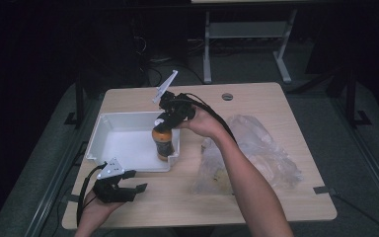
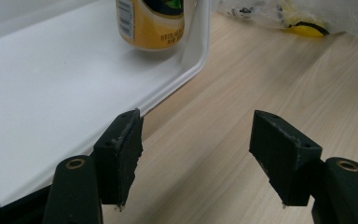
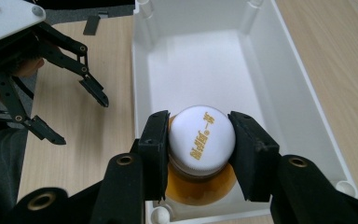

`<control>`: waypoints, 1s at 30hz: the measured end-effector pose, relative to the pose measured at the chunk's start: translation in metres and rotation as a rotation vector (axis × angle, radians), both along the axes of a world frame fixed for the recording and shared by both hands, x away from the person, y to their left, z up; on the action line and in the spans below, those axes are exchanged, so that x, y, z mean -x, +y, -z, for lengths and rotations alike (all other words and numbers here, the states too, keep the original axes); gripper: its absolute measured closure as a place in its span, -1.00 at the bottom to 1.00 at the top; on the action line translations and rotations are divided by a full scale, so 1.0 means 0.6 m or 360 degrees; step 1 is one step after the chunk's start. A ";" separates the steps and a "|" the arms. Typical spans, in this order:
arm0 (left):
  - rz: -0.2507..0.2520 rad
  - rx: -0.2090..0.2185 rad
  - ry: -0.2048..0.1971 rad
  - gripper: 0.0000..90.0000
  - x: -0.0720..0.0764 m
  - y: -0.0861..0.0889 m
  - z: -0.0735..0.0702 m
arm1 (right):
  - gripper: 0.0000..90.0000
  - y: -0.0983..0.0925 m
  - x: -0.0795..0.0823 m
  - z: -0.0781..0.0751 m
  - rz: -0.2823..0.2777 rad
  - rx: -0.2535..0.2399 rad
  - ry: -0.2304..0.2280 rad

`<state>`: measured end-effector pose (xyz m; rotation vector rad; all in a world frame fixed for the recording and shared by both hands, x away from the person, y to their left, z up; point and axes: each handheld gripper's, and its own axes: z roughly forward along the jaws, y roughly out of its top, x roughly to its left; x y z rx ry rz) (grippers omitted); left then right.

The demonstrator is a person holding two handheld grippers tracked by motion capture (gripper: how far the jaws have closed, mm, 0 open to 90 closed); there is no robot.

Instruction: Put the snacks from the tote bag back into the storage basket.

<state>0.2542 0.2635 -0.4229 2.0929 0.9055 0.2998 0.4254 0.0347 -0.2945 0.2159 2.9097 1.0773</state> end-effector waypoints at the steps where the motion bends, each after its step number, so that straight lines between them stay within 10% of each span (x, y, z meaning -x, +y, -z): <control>1: 0.0001 -0.0002 0.0001 -0.25 -0.001 0.001 0.000 | 0.31 0.001 0.000 0.002 0.0000 0.0004 0.0004; 30: 0.0012 -0.0021 0.0003 -0.25 -0.003 0.003 0.000 | 0.31 0.002 -0.012 0.032 0.0008 0.0040 0.0013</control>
